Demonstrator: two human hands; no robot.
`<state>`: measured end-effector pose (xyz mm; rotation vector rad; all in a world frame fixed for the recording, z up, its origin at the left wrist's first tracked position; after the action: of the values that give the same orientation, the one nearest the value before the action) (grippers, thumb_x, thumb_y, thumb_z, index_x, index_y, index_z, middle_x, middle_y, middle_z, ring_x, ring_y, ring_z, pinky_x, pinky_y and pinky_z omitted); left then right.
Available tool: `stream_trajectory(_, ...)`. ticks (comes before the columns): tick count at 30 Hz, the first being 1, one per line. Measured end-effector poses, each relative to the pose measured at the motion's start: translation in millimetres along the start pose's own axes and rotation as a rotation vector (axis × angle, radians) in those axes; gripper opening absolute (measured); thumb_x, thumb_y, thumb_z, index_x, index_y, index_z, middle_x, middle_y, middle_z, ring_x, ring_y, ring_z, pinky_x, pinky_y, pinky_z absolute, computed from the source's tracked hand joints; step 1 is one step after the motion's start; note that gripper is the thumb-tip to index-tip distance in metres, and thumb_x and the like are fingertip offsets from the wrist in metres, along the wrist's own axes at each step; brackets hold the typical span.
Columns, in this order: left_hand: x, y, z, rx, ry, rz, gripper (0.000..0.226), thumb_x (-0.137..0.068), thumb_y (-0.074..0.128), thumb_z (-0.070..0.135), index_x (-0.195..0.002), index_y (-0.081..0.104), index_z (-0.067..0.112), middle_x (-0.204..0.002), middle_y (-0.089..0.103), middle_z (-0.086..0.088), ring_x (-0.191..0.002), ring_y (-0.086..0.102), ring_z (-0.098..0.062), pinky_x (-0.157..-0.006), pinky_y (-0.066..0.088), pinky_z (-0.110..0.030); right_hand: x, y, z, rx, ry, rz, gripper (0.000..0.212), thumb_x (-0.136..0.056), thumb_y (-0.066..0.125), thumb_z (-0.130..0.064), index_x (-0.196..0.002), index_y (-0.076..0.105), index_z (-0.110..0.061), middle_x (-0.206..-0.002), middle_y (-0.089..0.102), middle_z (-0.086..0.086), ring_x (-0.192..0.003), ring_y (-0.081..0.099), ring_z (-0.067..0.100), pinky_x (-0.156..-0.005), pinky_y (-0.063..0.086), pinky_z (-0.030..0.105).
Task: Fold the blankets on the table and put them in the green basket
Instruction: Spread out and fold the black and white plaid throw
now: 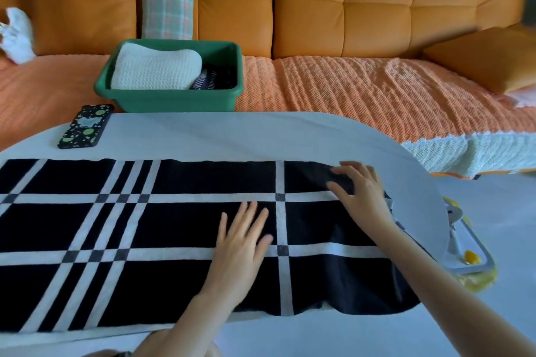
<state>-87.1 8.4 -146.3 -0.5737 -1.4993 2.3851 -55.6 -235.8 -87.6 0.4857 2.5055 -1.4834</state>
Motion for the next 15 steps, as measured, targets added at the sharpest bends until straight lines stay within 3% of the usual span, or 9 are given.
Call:
stream_trajectory(2, 20, 8, 16, 0.013, 0.063, -0.081, 0.066, -0.094, 0.001, 0.059, -0.145, 0.027, 0.025, -0.154, 0.014, 0.006, -0.143, 0.0, -0.007, -0.117, 0.001, -0.044, 45, -31, 15, -0.028, -0.03, 0.037, 0.027, -0.081, 0.069, -0.037, -0.104, 0.067, -0.023, -0.117, 0.06, -0.005, -0.109, 0.046, 0.019, -0.098, 0.039, 0.042)
stream_trajectory(5, 36, 7, 20, 0.058, 0.058, -0.163, 0.073, -0.084, -0.01, 0.07, -0.146, 0.011, 0.036, -0.154, -0.005, 0.014, -0.138, -0.018, 0.004, -0.117, -0.007, -0.038, 114, -43, 21, -0.129, -0.118, -0.103, 0.038, -0.078, 0.058, -0.061, -0.103, 0.063, -0.033, -0.116, 0.059, -0.015, -0.107, 0.048, 0.004, -0.098, 0.034, 0.024)
stream_trajectory(8, 45, -4, 20, 0.11, 0.084, -0.207, 0.069, -0.084, 0.004, 0.071, -0.145, 0.004, 0.038, -0.15, -0.012, 0.022, -0.135, -0.021, 0.01, -0.114, -0.014, -0.029, 165, -24, 20, 0.016, -0.25, -0.234, 0.046, -0.077, 0.053, -0.065, -0.116, 0.055, -0.04, -0.127, 0.05, -0.022, -0.117, 0.041, 0.001, -0.104, 0.024, 0.024)
stream_trajectory(11, 59, -4, 21, 0.114, 0.201, -0.177, 0.071, -0.084, 0.028, 0.072, -0.144, 0.027, 0.034, -0.152, 0.01, 0.019, -0.138, -0.004, 0.009, -0.113, -0.006, -0.029, 173, -24, 35, 0.031, -0.252, -0.15, 0.036, -0.077, 0.054, -0.049, -0.111, 0.057, -0.037, -0.124, 0.053, -0.022, -0.114, 0.046, 0.002, -0.106, 0.024, 0.024)
stream_trajectory(15, 66, -7, 18, 0.194, 0.209, -0.103, 0.048, -0.079, 0.054, 0.057, -0.121, 0.051, 0.034, -0.141, 0.036, 0.022, -0.137, 0.018, 0.007, -0.116, 0.001, -0.024, 160, -38, 50, -0.013, -0.255, -0.04, 0.022, -0.08, 0.054, -0.036, -0.092, 0.07, -0.026, -0.11, 0.064, -0.018, -0.104, 0.054, 0.001, -0.1, 0.035, 0.025)
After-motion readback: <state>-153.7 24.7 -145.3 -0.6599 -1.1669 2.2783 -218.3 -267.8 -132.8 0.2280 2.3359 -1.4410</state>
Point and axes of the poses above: each hand's wrist, its own x-axis away from the middle knuckle, its own y-axis out of the palm, z = x × y, the point moved 5 cm from there along -x, towards the middle knuckle
